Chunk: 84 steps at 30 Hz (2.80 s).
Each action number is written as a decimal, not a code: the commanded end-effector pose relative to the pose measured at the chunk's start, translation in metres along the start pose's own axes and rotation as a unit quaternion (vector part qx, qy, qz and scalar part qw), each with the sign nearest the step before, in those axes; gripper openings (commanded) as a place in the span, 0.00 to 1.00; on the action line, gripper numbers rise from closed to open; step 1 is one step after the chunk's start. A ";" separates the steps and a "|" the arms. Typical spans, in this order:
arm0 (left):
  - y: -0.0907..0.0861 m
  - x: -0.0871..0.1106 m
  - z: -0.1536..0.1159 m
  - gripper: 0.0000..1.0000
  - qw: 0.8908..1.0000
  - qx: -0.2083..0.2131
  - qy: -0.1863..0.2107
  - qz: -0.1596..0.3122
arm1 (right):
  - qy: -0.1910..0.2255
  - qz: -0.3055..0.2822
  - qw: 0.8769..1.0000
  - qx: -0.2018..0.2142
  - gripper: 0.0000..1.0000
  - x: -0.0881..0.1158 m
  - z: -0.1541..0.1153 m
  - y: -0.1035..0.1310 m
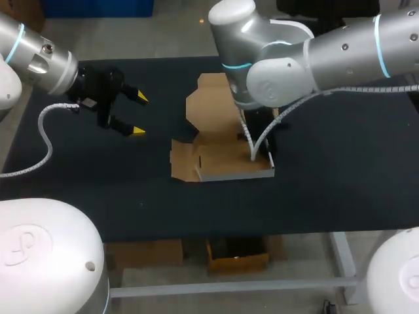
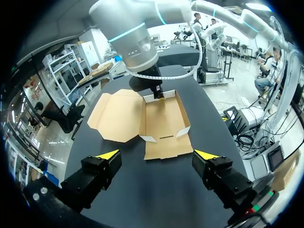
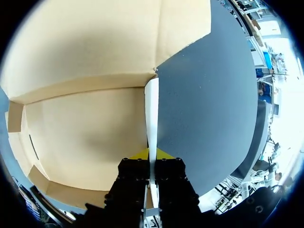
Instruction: Assemble the packaging by folding the flat box into shape, placing the metal phone stand inside, and closing the box properly
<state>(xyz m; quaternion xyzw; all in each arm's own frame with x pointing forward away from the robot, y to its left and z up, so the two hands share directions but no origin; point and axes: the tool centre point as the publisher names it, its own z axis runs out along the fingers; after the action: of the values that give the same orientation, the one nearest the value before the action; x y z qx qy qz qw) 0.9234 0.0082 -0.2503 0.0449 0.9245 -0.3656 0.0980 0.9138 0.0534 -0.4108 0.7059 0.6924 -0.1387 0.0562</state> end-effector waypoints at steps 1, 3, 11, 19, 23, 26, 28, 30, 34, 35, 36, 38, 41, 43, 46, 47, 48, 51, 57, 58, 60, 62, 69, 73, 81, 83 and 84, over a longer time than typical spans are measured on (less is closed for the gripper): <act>0.000 0.000 -0.001 1.00 1.000 -0.001 0.002 0.000 | 0.055 -0.012 0.998 -0.019 0.00 -0.010 0.003 -0.009; 0.000 0.000 -0.001 1.00 1.000 -0.001 0.002 0.000 | 0.075 -0.021 0.997 -0.022 0.00 -0.011 0.004 -0.011; 0.000 0.000 -0.001 1.00 1.000 -0.001 0.002 0.000 | 0.114 -0.037 0.992 -0.028 0.00 -0.010 0.006 -0.013; 0.000 0.000 -0.001 1.00 1.000 -0.001 0.002 0.000 | 0.135 -0.034 0.990 -0.029 0.00 -0.008 0.007 -0.014; 0.000 0.000 -0.001 1.00 1.000 -0.001 0.002 0.000 | 0.138 -0.025 0.990 -0.029 0.00 -0.007 0.009 -0.015; 0.000 0.000 -0.001 1.00 1.000 -0.001 0.002 0.000 | 0.142 -0.019 0.989 -0.028 0.00 -0.006 0.009 -0.015; 0.000 0.000 -0.001 1.00 1.000 -0.001 0.002 0.000 | 0.143 -0.017 0.989 -0.028 0.00 -0.006 0.009 -0.016; 0.000 0.000 -0.001 1.00 1.000 -0.001 0.002 0.000 | 0.144 -0.016 0.989 -0.028 0.00 -0.006 0.009 -0.016; 0.000 0.000 -0.001 1.00 1.000 -0.001 0.002 0.000 | 0.144 -0.017 0.989 -0.026 0.00 -0.006 0.008 -0.015; 0.000 0.000 -0.001 1.00 1.000 -0.001 0.002 0.000 | 0.143 -0.017 0.989 -0.024 0.00 -0.006 0.008 -0.014; 0.000 0.000 -0.001 1.00 1.000 -0.001 0.002 0.000 | 0.143 -0.018 0.989 -0.023 0.00 -0.005 0.008 -0.014; 0.000 0.000 -0.001 1.00 1.000 -0.001 0.002 0.000 | 0.141 -0.019 0.990 -0.018 0.00 -0.005 0.009 -0.012; 0.000 0.000 -0.001 1.00 1.000 -0.001 0.002 0.000 | 0.139 -0.018 0.990 -0.014 0.00 -0.004 0.009 -0.011; 0.000 0.000 -0.001 1.00 1.000 -0.001 0.002 0.000 | 0.139 -0.017 0.990 -0.011 0.00 -0.003 0.009 -0.010; 0.000 0.000 -0.001 1.00 1.000 -0.001 0.002 0.000 | 0.136 -0.015 0.990 -0.009 0.00 -0.003 0.009 -0.010; 0.000 0.000 -0.001 1.00 1.000 -0.001 0.002 0.000 | 0.136 -0.014 0.991 -0.009 0.00 -0.003 0.008 -0.010; 0.000 0.000 -0.001 1.00 1.000 -0.001 0.002 0.000 | 0.136 -0.013 0.991 -0.009 0.00 -0.003 0.008 -0.010; 0.000 0.000 -0.001 1.00 1.000 -0.001 0.002 0.000 | 0.137 -0.007 0.991 -0.008 0.00 -0.004 0.008 -0.011; 0.000 0.000 -0.001 1.00 1.000 -0.001 0.002 0.000 | 0.137 -0.007 0.991 -0.008 0.00 -0.004 0.008 -0.011; 0.000 0.000 -0.001 1.00 1.000 -0.001 0.002 0.000 | 0.137 -0.007 0.991 -0.008 0.00 -0.004 0.008 -0.011; 0.000 0.000 -0.001 1.00 1.000 -0.001 0.002 0.000 | 0.137 -0.007 0.991 -0.008 0.00 -0.004 0.008 -0.011; 0.000 0.000 -0.001 1.00 1.000 -0.001 0.002 0.000 | 0.137 -0.007 0.991 -0.008 0.00 -0.004 0.008 -0.011; 0.000 0.000 -0.001 1.00 1.000 -0.001 0.002 0.000 | 0.137 -0.007 0.991 -0.008 0.00 -0.004 0.008 -0.011; 0.000 0.000 -0.001 1.00 1.000 -0.001 0.002 0.000 | 0.137 -0.007 0.991 -0.008 0.00 -0.004 0.008 -0.011; -0.001 0.018 0.008 1.00 0.985 -0.036 -0.027 -0.165 | 0.137 -0.007 0.991 -0.008 0.00 -0.004 0.008 -0.011; 0.001 0.021 0.011 1.00 0.976 -0.031 -0.015 -0.217 | 0.137 -0.007 0.991 -0.008 0.00 -0.004 0.008 -0.011; 0.002 0.024 0.012 1.00 0.968 -0.037 -0.013 -0.249 | 0.137 -0.007 0.991 -0.008 0.00 -0.004 0.008 -0.011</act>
<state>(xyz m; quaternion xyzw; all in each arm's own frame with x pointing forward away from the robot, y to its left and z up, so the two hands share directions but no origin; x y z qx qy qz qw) 0.9110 0.0052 -0.2643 -0.0943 0.9275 -0.3579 0.0535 0.9009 0.0477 -0.4164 0.7135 0.6991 -0.0337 -0.0326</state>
